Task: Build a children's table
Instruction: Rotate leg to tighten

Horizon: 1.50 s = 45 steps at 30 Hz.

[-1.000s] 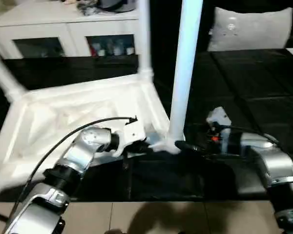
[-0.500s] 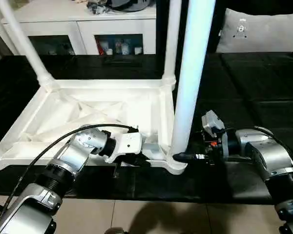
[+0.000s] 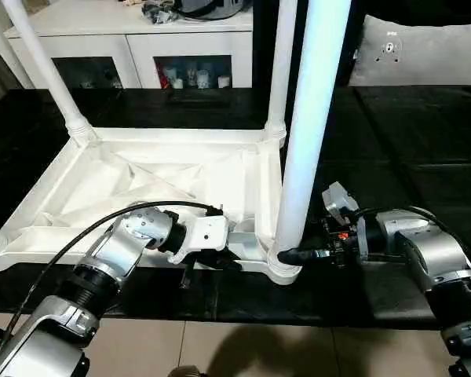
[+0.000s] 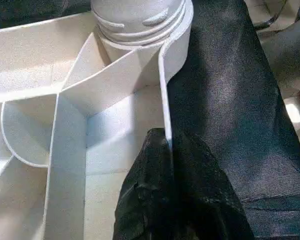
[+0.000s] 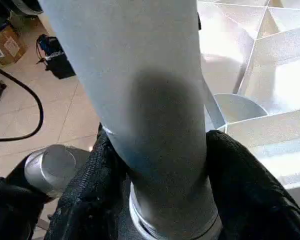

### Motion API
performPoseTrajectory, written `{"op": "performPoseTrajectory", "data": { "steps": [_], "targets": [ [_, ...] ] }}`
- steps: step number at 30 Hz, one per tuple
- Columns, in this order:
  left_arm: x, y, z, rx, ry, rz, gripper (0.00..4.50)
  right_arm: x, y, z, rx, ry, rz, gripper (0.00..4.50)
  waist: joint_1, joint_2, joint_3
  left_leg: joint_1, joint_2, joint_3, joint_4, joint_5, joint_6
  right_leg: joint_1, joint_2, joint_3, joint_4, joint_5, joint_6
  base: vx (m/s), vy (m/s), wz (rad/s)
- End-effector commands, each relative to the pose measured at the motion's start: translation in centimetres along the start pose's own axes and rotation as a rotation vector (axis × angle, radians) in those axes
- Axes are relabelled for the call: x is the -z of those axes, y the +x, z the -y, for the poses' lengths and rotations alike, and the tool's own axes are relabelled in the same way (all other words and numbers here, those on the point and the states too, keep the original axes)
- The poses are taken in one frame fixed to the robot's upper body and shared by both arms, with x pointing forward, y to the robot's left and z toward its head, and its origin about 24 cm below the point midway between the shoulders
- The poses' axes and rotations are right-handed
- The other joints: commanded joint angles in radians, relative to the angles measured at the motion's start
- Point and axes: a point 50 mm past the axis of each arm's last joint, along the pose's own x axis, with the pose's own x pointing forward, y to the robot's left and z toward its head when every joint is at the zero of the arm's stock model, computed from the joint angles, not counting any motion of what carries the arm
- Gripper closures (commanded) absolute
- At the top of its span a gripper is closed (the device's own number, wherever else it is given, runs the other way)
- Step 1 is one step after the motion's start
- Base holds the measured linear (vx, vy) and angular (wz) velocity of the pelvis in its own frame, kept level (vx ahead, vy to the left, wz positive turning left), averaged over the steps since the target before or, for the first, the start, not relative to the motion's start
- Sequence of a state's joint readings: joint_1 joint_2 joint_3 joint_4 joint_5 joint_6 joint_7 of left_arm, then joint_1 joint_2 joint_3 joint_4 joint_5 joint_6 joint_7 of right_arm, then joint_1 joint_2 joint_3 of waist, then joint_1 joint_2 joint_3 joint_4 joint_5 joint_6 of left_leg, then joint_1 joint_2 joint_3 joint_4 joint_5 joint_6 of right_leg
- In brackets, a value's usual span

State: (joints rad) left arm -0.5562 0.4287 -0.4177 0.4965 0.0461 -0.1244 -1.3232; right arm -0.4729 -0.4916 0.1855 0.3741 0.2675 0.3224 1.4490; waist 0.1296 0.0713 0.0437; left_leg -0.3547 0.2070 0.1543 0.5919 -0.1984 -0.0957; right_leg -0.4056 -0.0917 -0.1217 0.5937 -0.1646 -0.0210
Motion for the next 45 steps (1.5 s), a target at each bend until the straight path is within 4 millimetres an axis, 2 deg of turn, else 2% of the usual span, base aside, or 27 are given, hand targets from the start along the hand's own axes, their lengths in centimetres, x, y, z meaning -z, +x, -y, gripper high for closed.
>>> {"op": "performPoseTrajectory", "data": {
  "steps": [1,3,6,8,11,15,16,21,23,24,25,29,30,31,36,37,38,40,45],
  "targets": [
    [-0.9,0.3,0.1,0.026,0.028,0.025,4.50,-0.1,0.6,-0.2,-0.022,0.016,0.025,2.43,-0.002,-0.022,-0.071,-0.006,0.020,0.009,-0.059,-0.124,0.087,0.062,-0.055,0.051,-0.071,-0.306,-0.158,0.000,0.000,0.00],
    [-1.2,0.5,-0.2,-0.012,-0.010,0.041,4.50,-0.1,1.0,0.0,0.041,0.034,0.045,2.43,-0.002,-0.021,-0.070,-0.007,0.021,0.008,-0.060,-0.118,0.087,0.063,-0.056,0.052,-0.069,-0.298,-0.160,0.000,0.000,0.00],
    [-1.5,0.8,-1.0,-0.095,-0.065,0.038,4.50,0.2,1.6,0.7,0.177,0.082,0.041,2.43,-0.009,-0.022,-0.065,-0.007,0.017,0.009,-0.063,-0.133,0.072,0.061,-0.054,0.050,-0.076,-0.348,-0.144,0.000,0.000,0.00],
    [-1.9,1.2,-1.5,-0.154,-0.117,0.048,4.50,0.4,2.5,1.3,0.297,0.142,0.056,2.43,-0.020,-0.022,-0.060,-0.004,0.010,0.008,-0.065,-0.168,0.052,0.062,-0.054,0.045,-0.088,-0.441,-0.110,0.000,0.000,0.00],
    [-2.7,1.9,-2.0,-0.223,-0.177,0.071,4.50,0.3,4.0,2.0,0.431,0.208,0.085,2.44,-0.042,-0.021,-0.060,-0.006,0.005,0.005,-0.067,-0.179,0.036,0.063,-0.052,0.042,-0.095,-0.473,-0.083,0.000,0.000,0.00],
    [-3.9,3.5,-3.0,-0.351,-0.251,0.082,4.50,0.5,6.3,2.7,0.613,0.283,0.080,2.44,-0.070,-0.020,-0.061,-0.009,0.003,0.004,-0.066,-0.168,0.031,0.063,-0.050,0.042,-0.093,-0.437,-0.090,0.000,0.000,0.00],
    [-4.0,3.7,-3.1,-0.366,-0.257,0.082,4.50,0.4,6.5,2.8,0.624,0.289,0.082,2.44,-0.076,-0.020,-0.062,-0.006,0.001,0.004,-0.066,-0.172,0.032,0.061,-0.049,0.040,-0.096,-0.440,-0.093,0.000,0.000,0.00],
    [-5.3,5.0,-3.8,-0.444,-0.295,0.109,4.50,-0.2,8.1,3.5,0.748,0.293,0.157,2.44,-0.081,-0.019,-0.064,-0.007,0.000,0.007,-0.063,-0.168,0.053,0.060,-0.052,0.041,-0.098,-0.422,-0.102,0.000,0.000,0.00],
    [-5.5,5.0,-3.8,-0.449,-0.295,0.111,4.50,-0.6,8.4,3.3,0.728,0.257,0.189,2.44,-0.081,-0.020,-0.063,-0.008,0.001,0.006,-0.064,-0.171,0.060,0.060,-0.050,0.040,-0.098,-0.417,-0.101,0.000,0.000,0.00],
    [-5.4,4.9,-3.8,-0.450,-0.294,0.109,4.50,-0.6,8.4,3.1,0.717,0.244,0.192,2.10,-0.080,-0.019,-0.062,-0.008,0.002,0.005,-0.065,-0.175,0.062,0.060,-0.050,0.041,-0.098,-0.415,-0.101,0.000,0.000,0.00],
    [-5.3,4.7,-3.8,-0.449,-0.288,0.107,4.50,-0.7,8.3,3.1,0.712,0.241,0.204,1.76,-0.079,-0.019,-0.063,-0.008,0.003,0.005,-0.066,-0.178,0.066,0.060,-0.050,0.042,-0.097,-0.405,-0.102,0.000,0.000,0.00],
    [-4.6,4.1,-3.7,-0.459,-0.282,0.085,4.50,-0.8,7.7,2.9,0.718,0.236,0.244,1.55,-0.077,-0.018,-0.063,-0.008,0.006,0.004,-0.068,-0.186,0.068,0.062,-0.051,0.044,-0.094,-0.387,-0.111,0.000,0.000,0.00],
    [-4.5,4.0,-3.6,-0.456,-0.275,0.082,4.50,-0.8,7.6,2.9,0.717,0.236,0.242,1.32,-0.077,-0.017,-0.063,-0.008,0.006,0.003,-0.069,-0.185,0.067,0.062,-0.051,0.044,-0.093,-0.382,-0.113,0.000,0.000,0.00],
    [-3.9,3.5,-3.5,-0.441,-0.256,0.068,4.50,-0.4,6.7,2.8,0.693,0.204,0.226,1.28,-0.077,-0.016,-0.062,-0.008,0.006,0.004,-0.069,-0.184,0.067,0.063,-0.051,0.044,-0.093,-0.378,-0.115,0.000,0.000,0.00],
    [-2.6,2.4,-3.2,-0.400,-0.224,0.041,4.50,0.1,4.8,2.3,0.594,0.118,0.185,0.83,-0.063,-0.016,-0.064,-0.008,0.009,0.005,-0.067,-0.169,0.083,0.064,-0.052,0.048,-0.087,-0.330,-0.127,0.000,0.000,0.00],
    [-2.2,1.9,-3.0,-0.367,-0.193,0.032,4.50,0.2,3.8,2.1,0.563,0.084,0.162,0.83,-0.060,-0.017,-0.065,-0.007,0.009,0.005,-0.067,-0.168,0.084,0.064,-0.052,0.048,-0.087,-0.329,-0.130,0.000,0.000,0.00],
    [-2.2,1.9,-3.0,-0.364,-0.188,0.031,4.50,0.2,3.7,2.0,0.559,0.079,0.159,0.72,-0.058,-0.019,-0.065,-0.008,0.009,0.005,-0.066,-0.166,0.085,0.066,-0.052,0.047,-0.087,-0.328,-0.129,0.000,0.000,0.00],
    [-1.6,1.1,-2.7,-0.314,-0.160,0.010,4.50,0.0,2.2,1.8,0.502,0.032,0.135,0.43,-0.053,-0.018,-0.065,-0.007,0.011,0.007,-0.065,-0.167,0.087,0.065,-0.052,0.049,-0.085,-0.325,-0.131,0.000,0.000,0.00],
    [-1.1,0.2,-2.0,-0.203,-0.074,-0.006,4.50,-0.5,0.1,1.7,0.423,-0.028,0.091,0.43,-0.033,-0.019,-0.066,-0.005,0.015,0.008,-0.065,-0.164,0.085,0.062,-0.053,0.051,-0.082,-0.323,-0.140,0.000,0.000,0.00]
  ]
}}
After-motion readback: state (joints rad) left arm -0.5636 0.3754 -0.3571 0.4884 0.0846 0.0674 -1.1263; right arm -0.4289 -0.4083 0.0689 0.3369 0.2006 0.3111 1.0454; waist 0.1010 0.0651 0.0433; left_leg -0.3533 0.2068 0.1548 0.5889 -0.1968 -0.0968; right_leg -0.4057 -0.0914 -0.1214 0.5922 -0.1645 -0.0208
